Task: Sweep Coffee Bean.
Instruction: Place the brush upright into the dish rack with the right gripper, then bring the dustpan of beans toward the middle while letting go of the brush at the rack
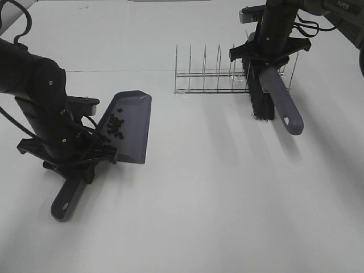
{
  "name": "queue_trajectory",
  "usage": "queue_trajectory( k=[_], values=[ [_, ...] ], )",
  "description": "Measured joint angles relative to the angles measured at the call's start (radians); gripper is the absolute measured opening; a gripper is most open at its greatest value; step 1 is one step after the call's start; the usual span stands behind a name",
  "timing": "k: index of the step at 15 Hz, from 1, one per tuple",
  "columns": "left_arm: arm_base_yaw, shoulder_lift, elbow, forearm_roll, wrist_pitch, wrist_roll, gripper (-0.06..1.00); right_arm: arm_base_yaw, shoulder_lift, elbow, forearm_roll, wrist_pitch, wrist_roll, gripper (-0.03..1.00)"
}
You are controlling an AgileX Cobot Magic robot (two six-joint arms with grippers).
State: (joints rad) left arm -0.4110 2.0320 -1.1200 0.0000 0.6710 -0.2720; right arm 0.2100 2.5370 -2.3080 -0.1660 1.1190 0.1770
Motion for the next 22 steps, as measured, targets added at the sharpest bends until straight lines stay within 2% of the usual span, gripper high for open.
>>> queue_trajectory(
  k=[5,8,9,10,13,16,19,22],
  values=[
    [0.000,0.000,0.000,0.000,0.000,0.000,0.35,0.000,0.002,0.000,-0.014,-0.011,0.018,0.33],
    [0.000,0.000,0.000,0.000,0.000,0.001,0.35,0.001,0.002,-0.030,-0.014,-0.010,0.026,0.69],
    [0.000,0.000,0.000,0.000,0.000,0.001,0.35,0.001,0.002,-0.045,-0.015,-0.005,0.026,0.76],
    [0.000,0.000,0.000,0.000,0.000,0.001,0.35,0.001,0.002,-0.058,-0.016,0.002,0.026,0.79],
    [0.000,0.000,0.000,0.000,0.000,0.002,0.35,0.001,0.002,-0.119,-0.016,0.080,0.024,0.81],
    [0.000,0.000,0.000,0.000,0.000,0.002,0.35,0.001,-0.004,-0.155,-0.010,0.096,-0.004,0.81],
    [0.000,0.000,0.000,0.000,0.000,0.002,0.35,0.001,-0.058,-0.149,0.078,0.100,-0.055,0.81],
    [0.000,0.000,0.000,0.000,-0.001,0.002,0.35,0.007,-0.316,0.115,0.102,0.098,-0.071,0.81]
  ],
)
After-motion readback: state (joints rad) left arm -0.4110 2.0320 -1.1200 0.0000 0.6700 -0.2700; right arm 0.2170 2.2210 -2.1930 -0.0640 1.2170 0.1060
